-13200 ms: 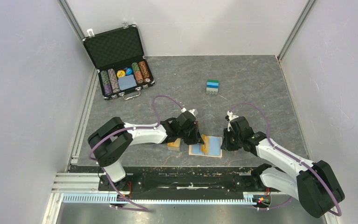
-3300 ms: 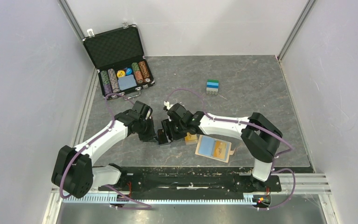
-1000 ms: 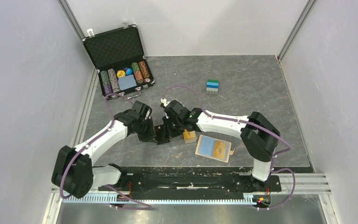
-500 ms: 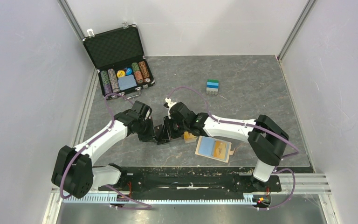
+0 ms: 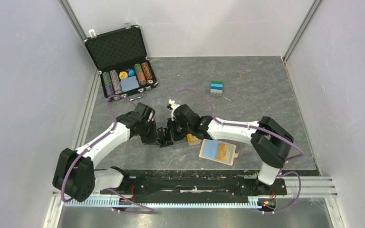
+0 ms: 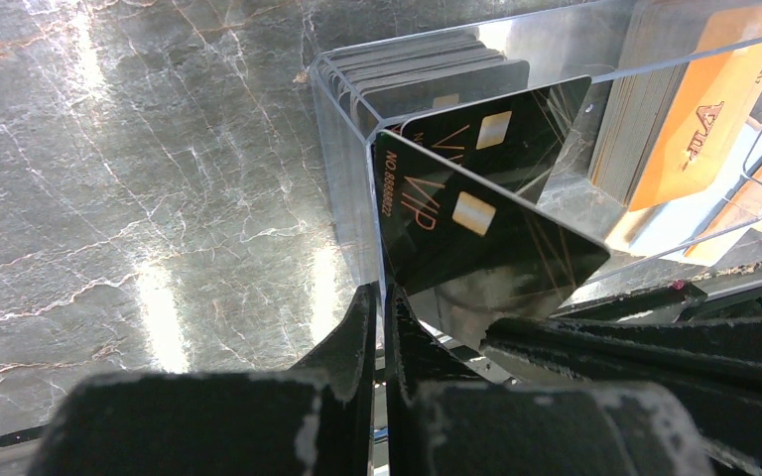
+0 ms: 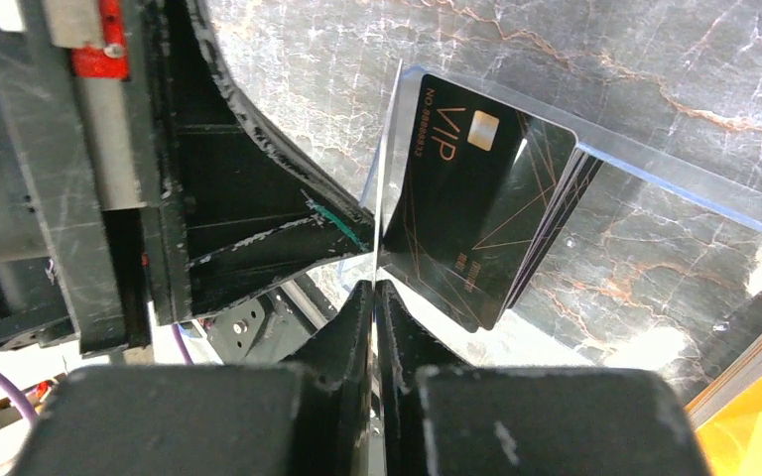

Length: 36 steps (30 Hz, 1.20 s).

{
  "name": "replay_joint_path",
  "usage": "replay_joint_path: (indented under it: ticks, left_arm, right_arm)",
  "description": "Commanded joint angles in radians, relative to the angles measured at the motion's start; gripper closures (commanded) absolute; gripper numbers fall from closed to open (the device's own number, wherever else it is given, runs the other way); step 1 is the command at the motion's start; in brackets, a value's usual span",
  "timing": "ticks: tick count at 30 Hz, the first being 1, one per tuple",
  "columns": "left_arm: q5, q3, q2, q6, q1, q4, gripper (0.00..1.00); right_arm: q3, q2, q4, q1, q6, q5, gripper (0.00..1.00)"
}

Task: Put the credit cards into the card holder
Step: Pick up the credit card from the storage box.

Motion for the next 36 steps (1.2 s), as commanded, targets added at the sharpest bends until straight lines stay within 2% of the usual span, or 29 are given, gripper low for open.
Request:
replay_joint_path:
  ticks: [1, 10, 18, 19, 23, 25, 28, 32, 36]
  left_arm:
    - [0.001, -0.024, 0.017, 0.064, 0.000, -0.009, 0.98]
    - [-0.116, 0.034, -0.042, 0.051, 0.000, -0.107, 0.98]
    - [-0.146, 0.046, -0.062, 0.040, -0.001, -0.145, 0.97]
    - [-0.145, 0.045, -0.064, 0.040, 0.000, -0.146, 0.94]
    - [-0.161, 0.058, -0.085, 0.039, 0.000, -0.160, 0.61]
    - [-0.177, 0.079, -0.096, 0.045, 0.000, -0.180, 0.51]
    - [-0.192, 0.113, -0.120, 0.059, 0.000, -0.208, 0.45]
    - [-0.216, 0.164, -0.157, 0.076, -0.001, -0.247, 0.43]
    - [-0.158, 0.193, -0.183, 0.079, -0.001, -0.251, 0.42]
  right_arm:
    - [-0.003, 0.018, 0.037, -0.003, 0.006, -0.004, 1.00]
    - [0.031, -0.060, -0.015, -0.002, -0.016, 0.031, 1.00]
    - [0.015, -0.192, -0.067, -0.021, -0.028, 0.069, 1.00]
    - [0.004, -0.207, -0.067, -0.026, -0.028, 0.071, 1.00]
    - [-0.048, -0.280, -0.070, -0.044, -0.025, 0.071, 1.00]
    - [-0.081, -0.318, -0.077, -0.056, -0.025, 0.072, 1.00]
    - [-0.146, -0.385, -0.077, -0.076, -0.027, 0.061, 1.00]
    - [-0.245, -0.478, -0.063, -0.120, -0.027, 0.009, 1.00]
    - [-0.368, -0.582, -0.060, -0.178, -0.022, -0.038, 1.00]
